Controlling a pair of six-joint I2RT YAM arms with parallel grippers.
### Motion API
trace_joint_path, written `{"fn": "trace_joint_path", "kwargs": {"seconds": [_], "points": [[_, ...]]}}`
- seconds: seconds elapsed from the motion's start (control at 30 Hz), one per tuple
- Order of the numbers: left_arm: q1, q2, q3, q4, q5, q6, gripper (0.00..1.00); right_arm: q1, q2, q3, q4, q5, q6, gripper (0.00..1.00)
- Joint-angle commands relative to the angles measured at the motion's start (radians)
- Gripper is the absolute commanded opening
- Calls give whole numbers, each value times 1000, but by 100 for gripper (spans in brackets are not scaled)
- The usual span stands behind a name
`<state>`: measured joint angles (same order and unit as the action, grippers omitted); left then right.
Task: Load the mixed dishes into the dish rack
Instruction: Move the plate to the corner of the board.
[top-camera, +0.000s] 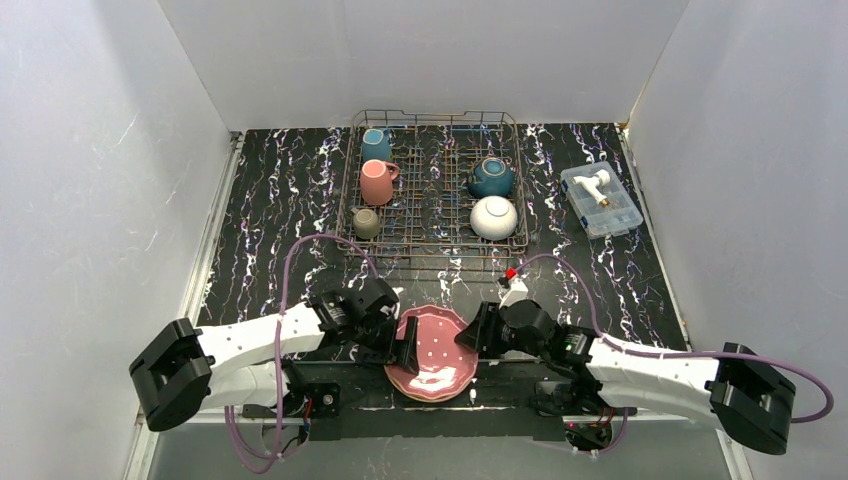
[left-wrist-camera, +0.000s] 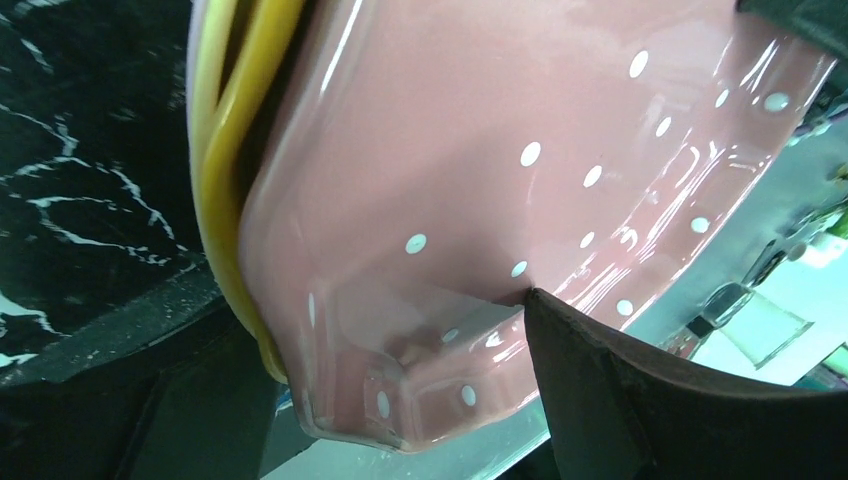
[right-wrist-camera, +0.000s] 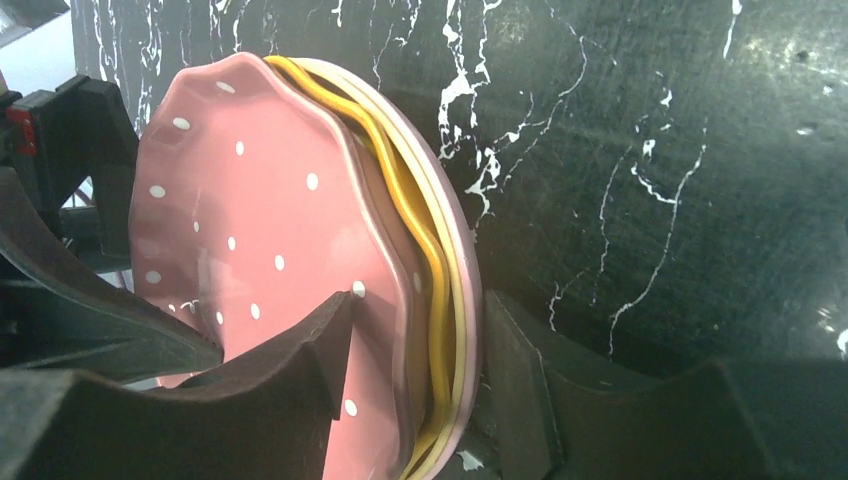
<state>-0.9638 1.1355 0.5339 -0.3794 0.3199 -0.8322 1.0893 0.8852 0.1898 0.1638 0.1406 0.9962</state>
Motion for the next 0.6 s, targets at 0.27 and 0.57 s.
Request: {"fn": "trace_joint_path", "kwargs": {"seconds": [0.27,0.57], "points": [[-202,66,112,85,-52,-66,80,32,-173,-20,-161,-52,34,41],[-219,19,103,30,-123,-71,84,34,-274,19,-326,-13,20,48]]}}
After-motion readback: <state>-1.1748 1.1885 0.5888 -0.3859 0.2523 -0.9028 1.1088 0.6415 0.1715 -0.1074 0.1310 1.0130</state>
